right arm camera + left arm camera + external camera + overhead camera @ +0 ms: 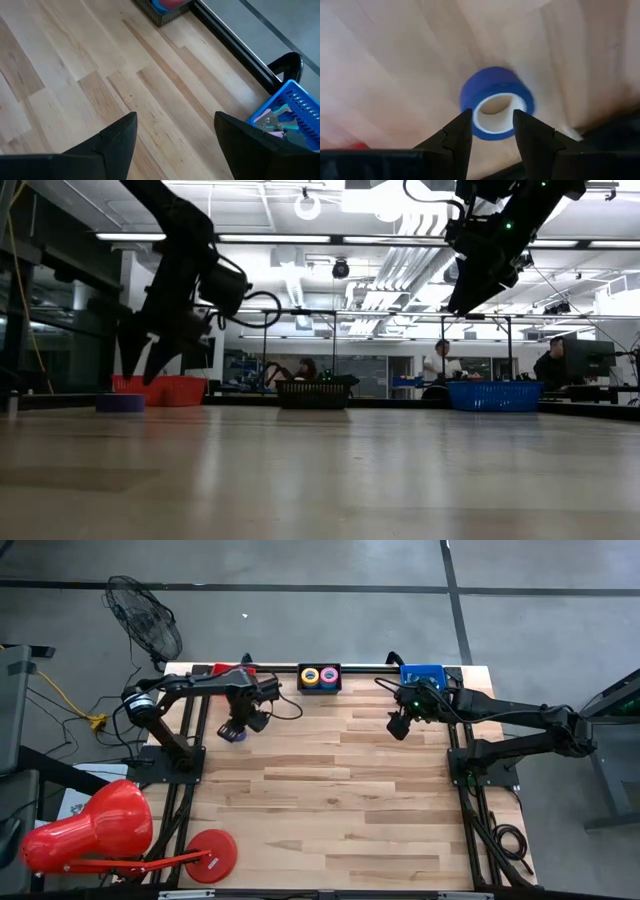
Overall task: Pick and place Stapler, Stapler remover, tape
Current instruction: Put the blue tape into the black bin
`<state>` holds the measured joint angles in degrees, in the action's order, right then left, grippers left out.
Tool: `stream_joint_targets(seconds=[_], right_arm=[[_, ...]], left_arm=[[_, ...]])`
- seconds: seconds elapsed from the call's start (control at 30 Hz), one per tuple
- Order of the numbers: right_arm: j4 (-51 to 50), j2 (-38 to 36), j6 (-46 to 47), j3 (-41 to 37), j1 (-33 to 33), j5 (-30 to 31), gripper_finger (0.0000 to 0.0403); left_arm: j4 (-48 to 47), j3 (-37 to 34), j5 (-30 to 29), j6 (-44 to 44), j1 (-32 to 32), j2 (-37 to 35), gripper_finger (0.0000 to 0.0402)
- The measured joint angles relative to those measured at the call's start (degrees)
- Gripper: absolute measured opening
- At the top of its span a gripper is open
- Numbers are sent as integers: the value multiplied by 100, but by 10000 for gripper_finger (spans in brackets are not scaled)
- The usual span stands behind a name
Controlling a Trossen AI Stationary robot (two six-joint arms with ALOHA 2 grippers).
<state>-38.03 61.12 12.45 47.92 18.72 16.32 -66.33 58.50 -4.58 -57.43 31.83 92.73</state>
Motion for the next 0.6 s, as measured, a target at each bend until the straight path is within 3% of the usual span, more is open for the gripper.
stream_joint_targets(seconds=[0.33,0.6], right_arm=[[-2,0,46,1,0,-18,256],[-4,0,52,1,0,-18,256]], left_arm=[[838,-267,-207,-453,2,0,138],[691,-363,-382,-706,2,4,138]])
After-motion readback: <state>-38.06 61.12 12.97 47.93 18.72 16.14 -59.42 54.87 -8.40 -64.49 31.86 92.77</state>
